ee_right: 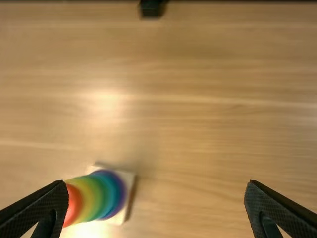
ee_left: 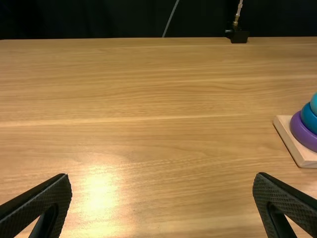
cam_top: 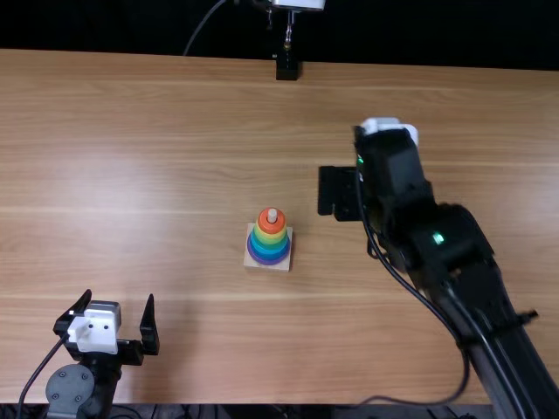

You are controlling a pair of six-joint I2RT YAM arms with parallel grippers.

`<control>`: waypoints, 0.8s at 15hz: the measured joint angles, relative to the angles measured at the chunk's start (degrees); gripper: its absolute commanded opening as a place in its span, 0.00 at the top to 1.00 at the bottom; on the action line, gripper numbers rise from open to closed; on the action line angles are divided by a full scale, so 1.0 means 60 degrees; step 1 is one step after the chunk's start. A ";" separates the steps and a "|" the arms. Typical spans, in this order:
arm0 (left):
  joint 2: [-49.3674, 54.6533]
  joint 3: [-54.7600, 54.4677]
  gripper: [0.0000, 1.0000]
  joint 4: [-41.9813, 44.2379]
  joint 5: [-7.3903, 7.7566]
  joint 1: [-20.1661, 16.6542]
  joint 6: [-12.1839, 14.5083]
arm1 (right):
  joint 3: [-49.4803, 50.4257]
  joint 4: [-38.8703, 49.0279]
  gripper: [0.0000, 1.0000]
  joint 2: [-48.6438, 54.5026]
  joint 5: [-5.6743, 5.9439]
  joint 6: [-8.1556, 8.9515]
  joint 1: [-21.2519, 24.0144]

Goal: Build the Hanoi tower: stack the rings onto the peg from bottom to top in this color order: purple, dark blue, light blue, dark green, light green, yellow, orange.

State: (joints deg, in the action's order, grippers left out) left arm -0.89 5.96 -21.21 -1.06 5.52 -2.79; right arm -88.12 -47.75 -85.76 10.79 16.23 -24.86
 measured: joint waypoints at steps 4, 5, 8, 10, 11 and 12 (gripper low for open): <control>0.0000 0.0000 0.00 -0.0007 -0.0004 0.0000 0.0000 | 0.4411 0.4084 0.00 0.3457 0.0954 -0.0769 0.1075; 0.0000 0.0000 0.00 0.0000 -0.0004 0.0000 0.0004 | 0.5635 0.5093 0.00 0.4597 0.1002 -0.1155 0.1687; 0.0000 0.0000 0.00 -0.0007 0.0000 0.0000 0.0004 | 0.8098 0.6426 0.00 0.7082 0.0051 -0.2543 0.2914; 0.0000 0.0000 0.00 -0.0004 0.0000 0.0000 0.0000 | 0.9049 0.6419 0.00 0.8062 -0.0594 -0.3016 0.3821; 0.0000 0.0000 0.00 -0.0007 -0.0004 0.0000 0.0000 | 0.9479 0.6430 0.00 0.8681 -0.0805 -0.3173 0.4182; 0.0000 0.0000 0.00 -0.0004 -0.0004 0.0000 0.0000 | 0.9887 0.6415 0.00 0.9260 -0.1304 -0.3264 0.4444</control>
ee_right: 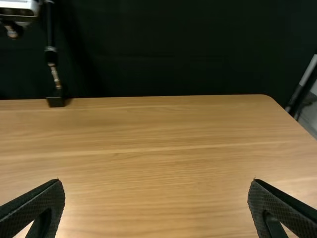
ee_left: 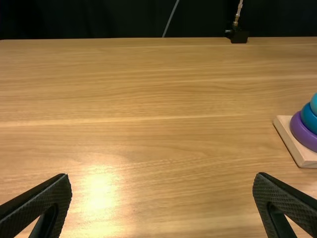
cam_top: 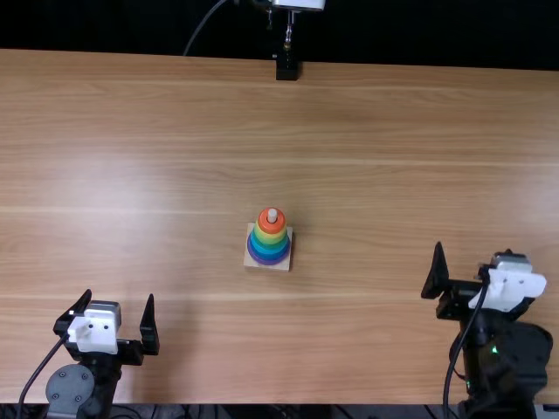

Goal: Build the Hanoi tower: stack the rings onto the peg from bottom to top in this color order: purple, dark blue, light blue, dark green, light green, yellow, orange.

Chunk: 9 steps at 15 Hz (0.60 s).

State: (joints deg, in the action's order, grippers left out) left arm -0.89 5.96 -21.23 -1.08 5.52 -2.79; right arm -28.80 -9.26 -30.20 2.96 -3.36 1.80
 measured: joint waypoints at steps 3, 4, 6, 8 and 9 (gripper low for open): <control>0.0000 0.0000 0.00 -0.0004 0.0000 0.0000 0.0004 | 0.0947 0.0000 0.00 0.1166 -0.1421 -0.0138 0.0506; 0.0000 0.0000 0.00 -0.0007 0.0004 0.0000 0.0000 | 0.1300 0.0040 0.00 0.1665 -0.1643 -0.0146 0.0517; 0.0000 0.0000 0.00 0.0004 0.0004 0.0000 0.0000 | 0.2022 -0.0015 0.00 0.2765 -0.1861 -0.0153 0.0521; 0.0000 0.0000 0.00 0.0000 0.0004 0.0000 0.0004 | 0.2565 0.0000 0.00 0.3759 -0.1960 -0.0168 0.0561; 0.0000 0.0000 0.00 -0.0004 0.0000 0.0000 0.0000 | 0.2776 0.0015 0.00 0.3956 -0.1989 -0.0168 0.0583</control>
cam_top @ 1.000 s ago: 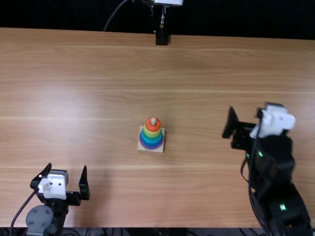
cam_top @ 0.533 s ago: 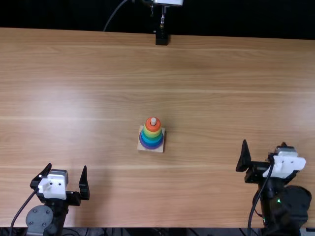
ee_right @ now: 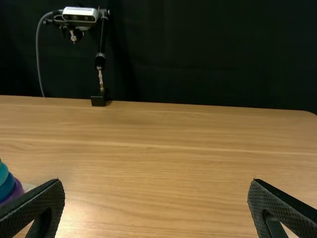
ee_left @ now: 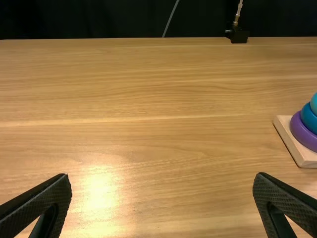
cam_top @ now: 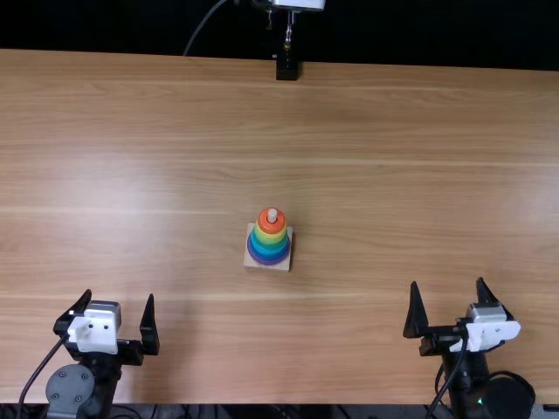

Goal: Build the Hanoi tower: stack the rings onto the peg from bottom to top in this color order: purple, dark blue, light blue, dark green, light green, yellow, orange.

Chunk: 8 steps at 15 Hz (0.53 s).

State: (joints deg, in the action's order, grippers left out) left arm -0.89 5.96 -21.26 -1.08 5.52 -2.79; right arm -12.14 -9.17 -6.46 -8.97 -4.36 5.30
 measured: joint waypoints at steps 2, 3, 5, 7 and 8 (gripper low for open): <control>0.0000 0.0000 0.00 0.0000 0.0000 0.0000 0.0000 | 0.0568 -0.0007 0.00 0.0499 -0.0011 -0.0004 0.0004; 0.0000 0.0000 0.00 0.0000 0.0004 0.0000 0.0000 | 0.0838 -0.0029 0.00 0.0801 -0.0004 -0.0004 0.0004; 0.0000 0.0000 0.00 0.0007 -0.0004 0.0000 0.0004 | 0.1213 -0.0058 0.00 0.0954 0.0153 -0.0004 0.0000; 0.0000 0.0000 0.00 0.0004 0.0000 0.0000 0.0004 | 0.1359 -0.0350 0.00 0.0947 0.0667 -0.0007 0.0000; 0.0000 0.0000 0.00 0.0000 0.0004 0.0000 0.0000 | 0.1359 -0.0361 0.00 0.0958 0.0871 -0.0007 0.0000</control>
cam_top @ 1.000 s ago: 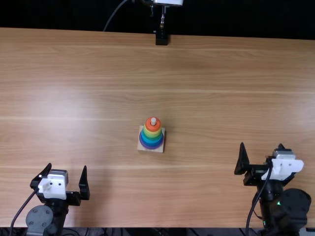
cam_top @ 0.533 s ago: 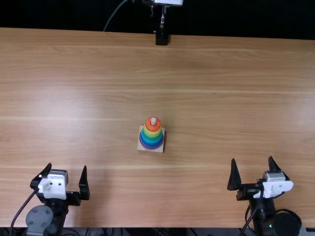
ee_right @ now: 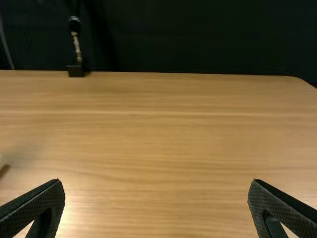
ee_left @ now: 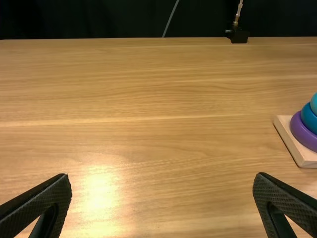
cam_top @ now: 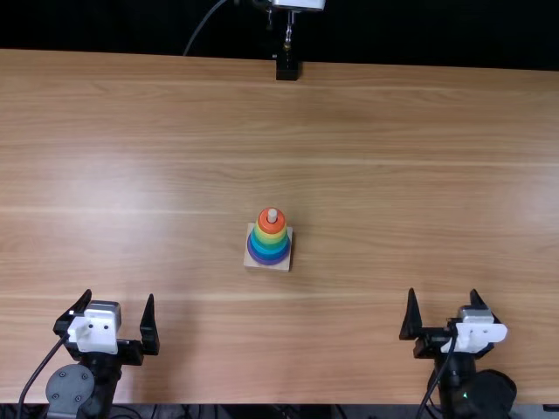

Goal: Build the Hanoi tower: stack the rings onto the peg from bottom to top in this color order: purple, dark blue, light blue, dark green, light green, yellow, orange.

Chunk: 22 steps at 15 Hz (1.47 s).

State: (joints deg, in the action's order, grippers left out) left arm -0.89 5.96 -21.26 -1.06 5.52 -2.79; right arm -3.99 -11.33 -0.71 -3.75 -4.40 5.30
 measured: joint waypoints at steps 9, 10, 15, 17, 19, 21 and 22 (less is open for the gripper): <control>0.0000 0.0000 0.00 0.0004 -0.0004 0.0000 0.0000 | -0.0146 -0.0729 0.00 -0.0004 0.0313 -0.0029 0.0000; 0.0000 0.0000 0.00 0.0000 -0.0004 0.0000 0.0004 | -0.0146 -0.0732 0.00 -0.0004 0.0321 -0.0029 0.0000; 0.0000 0.0000 0.00 0.0000 -0.0004 0.0000 0.0000 | -0.0146 -0.0732 0.00 -0.0004 0.0321 -0.0029 0.0000; 0.0000 0.0000 0.00 0.0004 0.0000 0.0000 0.0000 | -0.0146 -0.0732 0.00 -0.0004 0.0321 -0.0029 0.0000; 0.0000 0.0000 0.00 0.0004 -0.0004 0.0000 0.0000 | -0.0146 -0.0736 0.00 -0.0004 0.0324 -0.0025 0.0000; 0.0000 0.0000 0.00 0.0000 -0.0007 0.0000 0.0000 | -0.0146 -0.0732 0.00 -0.0004 0.0321 -0.0029 0.0000; 0.0000 0.0000 0.00 0.0000 0.0000 0.0000 -0.0004 | -0.0146 -0.0729 0.00 -0.0004 0.0321 -0.0029 0.0000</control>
